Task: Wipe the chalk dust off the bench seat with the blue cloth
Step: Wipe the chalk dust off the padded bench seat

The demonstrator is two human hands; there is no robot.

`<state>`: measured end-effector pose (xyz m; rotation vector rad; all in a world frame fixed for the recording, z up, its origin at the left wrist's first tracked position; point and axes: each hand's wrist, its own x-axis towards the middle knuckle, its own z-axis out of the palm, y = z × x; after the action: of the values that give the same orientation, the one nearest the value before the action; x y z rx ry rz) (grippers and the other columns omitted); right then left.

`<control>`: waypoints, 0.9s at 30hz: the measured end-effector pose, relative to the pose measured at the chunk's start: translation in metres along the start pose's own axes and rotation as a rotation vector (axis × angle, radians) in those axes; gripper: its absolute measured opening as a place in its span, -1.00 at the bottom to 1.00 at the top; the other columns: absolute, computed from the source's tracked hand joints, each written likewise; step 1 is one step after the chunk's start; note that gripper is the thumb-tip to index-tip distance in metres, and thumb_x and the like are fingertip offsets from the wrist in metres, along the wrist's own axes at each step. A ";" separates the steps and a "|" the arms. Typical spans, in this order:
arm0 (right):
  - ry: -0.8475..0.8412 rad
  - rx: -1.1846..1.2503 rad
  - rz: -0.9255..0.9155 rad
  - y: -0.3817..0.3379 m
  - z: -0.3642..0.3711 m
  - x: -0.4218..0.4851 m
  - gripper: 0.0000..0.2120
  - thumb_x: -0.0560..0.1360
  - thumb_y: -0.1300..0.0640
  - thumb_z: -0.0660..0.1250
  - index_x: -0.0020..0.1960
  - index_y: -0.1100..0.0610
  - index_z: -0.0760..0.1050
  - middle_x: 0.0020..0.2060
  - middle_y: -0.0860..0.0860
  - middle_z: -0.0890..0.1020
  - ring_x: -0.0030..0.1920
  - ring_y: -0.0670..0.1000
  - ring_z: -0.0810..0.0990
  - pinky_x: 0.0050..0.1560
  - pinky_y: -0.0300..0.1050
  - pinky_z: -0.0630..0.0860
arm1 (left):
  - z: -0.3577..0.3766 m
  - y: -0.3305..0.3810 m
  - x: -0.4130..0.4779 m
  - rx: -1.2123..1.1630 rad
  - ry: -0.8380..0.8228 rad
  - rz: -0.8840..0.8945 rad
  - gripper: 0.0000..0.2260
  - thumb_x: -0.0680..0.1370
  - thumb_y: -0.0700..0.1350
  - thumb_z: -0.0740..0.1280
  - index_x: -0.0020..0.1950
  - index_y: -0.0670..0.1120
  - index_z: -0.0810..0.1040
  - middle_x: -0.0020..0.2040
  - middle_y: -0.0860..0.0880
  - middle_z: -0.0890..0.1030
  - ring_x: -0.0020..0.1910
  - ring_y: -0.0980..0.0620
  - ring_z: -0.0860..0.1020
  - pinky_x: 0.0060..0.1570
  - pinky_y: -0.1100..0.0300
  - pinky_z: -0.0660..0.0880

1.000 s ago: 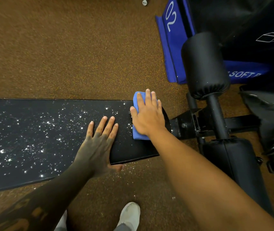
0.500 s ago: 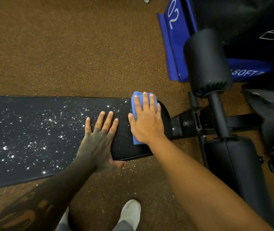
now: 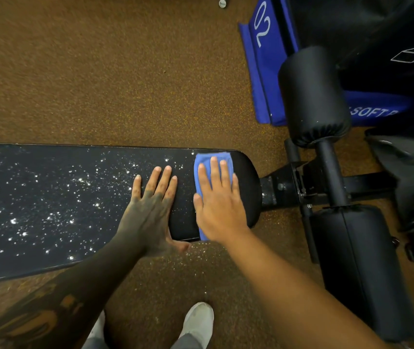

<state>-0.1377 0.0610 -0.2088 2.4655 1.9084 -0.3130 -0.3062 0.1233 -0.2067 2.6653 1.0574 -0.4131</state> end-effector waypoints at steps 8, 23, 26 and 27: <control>-0.014 -0.019 0.087 -0.003 -0.002 0.045 -0.37 0.60 -0.04 0.04 0.59 0.08 -0.10 0.58 0.15 -0.08 0.57 0.18 -0.17 0.52 0.22 -0.06 | -0.002 -0.007 -0.004 0.007 -0.014 -0.004 0.34 0.15 0.69 0.04 0.57 -0.21 -0.32 0.60 -0.19 -0.37 0.58 -0.16 -0.36 0.57 -0.25 -0.18; -0.011 0.016 0.135 -0.011 0.000 0.034 -0.37 0.61 -0.03 0.04 0.59 0.10 -0.10 0.58 0.15 -0.12 0.57 0.15 -0.20 0.52 0.20 -0.07 | 0.004 -0.015 -0.009 0.025 0.005 0.030 0.33 0.17 0.66 0.10 0.56 -0.20 -0.34 0.60 -0.19 -0.36 0.59 -0.16 -0.33 0.57 -0.23 -0.18; 0.005 0.016 0.049 -0.019 0.003 0.003 -0.36 0.60 -0.03 0.06 0.59 0.11 -0.09 0.58 0.14 -0.09 0.57 0.16 -0.19 0.53 0.20 -0.08 | 0.006 -0.015 -0.009 0.025 0.020 0.037 0.32 0.17 0.65 0.09 0.57 -0.21 -0.30 0.61 -0.20 -0.32 0.60 -0.16 -0.31 0.57 -0.24 -0.16; -0.010 0.018 0.000 -0.019 0.005 -0.010 -0.36 0.60 -0.03 0.06 0.59 0.11 -0.09 0.59 0.13 -0.08 0.57 0.16 -0.19 0.53 0.20 -0.07 | 0.005 -0.015 -0.010 0.021 0.017 0.037 0.31 0.17 0.65 0.09 0.58 -0.22 -0.27 0.61 -0.20 -0.31 0.60 -0.16 -0.30 0.57 -0.24 -0.15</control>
<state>-0.1590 0.0559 -0.2095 2.4703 1.9110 -0.3435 -0.3243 0.1263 -0.2096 2.7073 1.0122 -0.3966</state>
